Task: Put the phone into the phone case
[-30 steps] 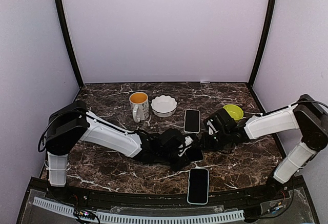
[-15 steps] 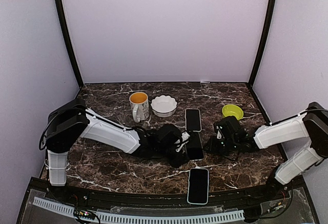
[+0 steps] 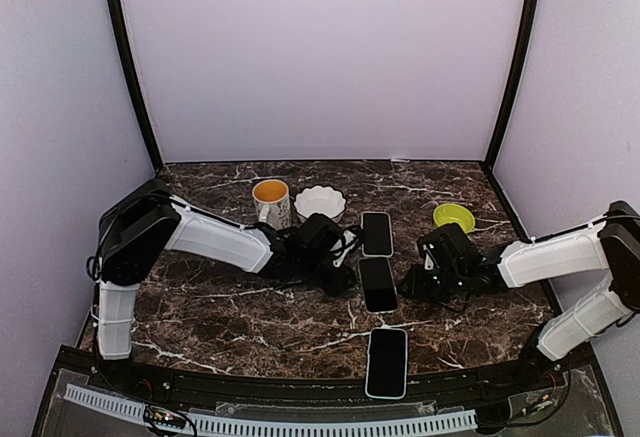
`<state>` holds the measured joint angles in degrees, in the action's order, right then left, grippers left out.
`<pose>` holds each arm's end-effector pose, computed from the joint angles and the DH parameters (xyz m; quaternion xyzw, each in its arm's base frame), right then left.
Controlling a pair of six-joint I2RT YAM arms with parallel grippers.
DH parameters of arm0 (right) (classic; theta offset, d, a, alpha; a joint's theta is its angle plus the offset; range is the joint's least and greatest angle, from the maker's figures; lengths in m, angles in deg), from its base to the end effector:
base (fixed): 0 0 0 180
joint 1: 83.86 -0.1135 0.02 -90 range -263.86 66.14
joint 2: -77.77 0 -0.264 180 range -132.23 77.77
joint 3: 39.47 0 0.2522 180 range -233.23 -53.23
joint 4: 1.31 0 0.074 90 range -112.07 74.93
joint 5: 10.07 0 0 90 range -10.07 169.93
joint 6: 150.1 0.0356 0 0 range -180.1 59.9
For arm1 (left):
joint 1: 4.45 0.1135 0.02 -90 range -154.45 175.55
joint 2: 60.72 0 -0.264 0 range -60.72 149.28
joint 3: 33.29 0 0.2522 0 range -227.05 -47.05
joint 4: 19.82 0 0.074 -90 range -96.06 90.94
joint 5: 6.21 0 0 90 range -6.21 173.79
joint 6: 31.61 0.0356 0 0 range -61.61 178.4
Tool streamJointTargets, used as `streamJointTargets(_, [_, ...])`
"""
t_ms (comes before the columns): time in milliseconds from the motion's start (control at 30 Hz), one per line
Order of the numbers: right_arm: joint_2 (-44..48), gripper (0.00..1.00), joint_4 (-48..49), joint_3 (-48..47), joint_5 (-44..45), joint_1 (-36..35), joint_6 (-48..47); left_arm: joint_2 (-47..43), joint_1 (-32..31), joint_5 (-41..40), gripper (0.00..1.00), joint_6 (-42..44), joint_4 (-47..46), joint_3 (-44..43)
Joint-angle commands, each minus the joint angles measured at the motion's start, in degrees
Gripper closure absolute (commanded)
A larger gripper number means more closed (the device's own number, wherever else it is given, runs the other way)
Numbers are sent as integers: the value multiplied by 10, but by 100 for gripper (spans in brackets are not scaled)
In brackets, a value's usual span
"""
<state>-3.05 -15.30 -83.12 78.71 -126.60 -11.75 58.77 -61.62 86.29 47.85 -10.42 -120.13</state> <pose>0.1813 0.1686 0.1364 0.0426 0.9421 0.2444 0.2257 0.2392 -0.3736 0.1338 0.3697 0.8354 -0.2429 0.3263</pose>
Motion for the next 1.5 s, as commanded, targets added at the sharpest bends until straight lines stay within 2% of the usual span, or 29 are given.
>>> streamJointTargets(0, [-11,69,-16,-31,10,-2,-28,43,-1,-9,64,6,51,-48])
streamJointTargets(100, [-21,67,-14,-35,7,-2,-32,67,0,12,65,9,50,-65])
streamJointTargets(367, [-53,66,-6,-44,7,-1,-41,80,0,-5,66,15,50,-88])
streamJointTargets(800, [-135,76,6,-116,43,0,-49,99,12,-40,66,30,61,-115])
streamJointTargets(1000, [-132,76,11,-116,37,0,-53,103,19,-44,66,40,78,-135])
streamJointTargets(1100, [-129,75,-33,-134,54,0,-69,102,19,-50,66,42,92,-140])
streamJointTargets(1200, [-86,70,-103,-143,88,0,-91,88,19,-60,67,43,112,-141])
streamJointTargets(1333, [-7,54,-203,-132,66,-8,-110,40,13,-62,66,42,134,-114])
streamJointTargets(1433, [46,41,-263,-105,55,-40,-88,-11,-12,-72,57,49,139,-73])
streamJointTargets(1467, [66,38,-274,-93,47,-54,-75,-20,-33,-77,51,56,141,-50])
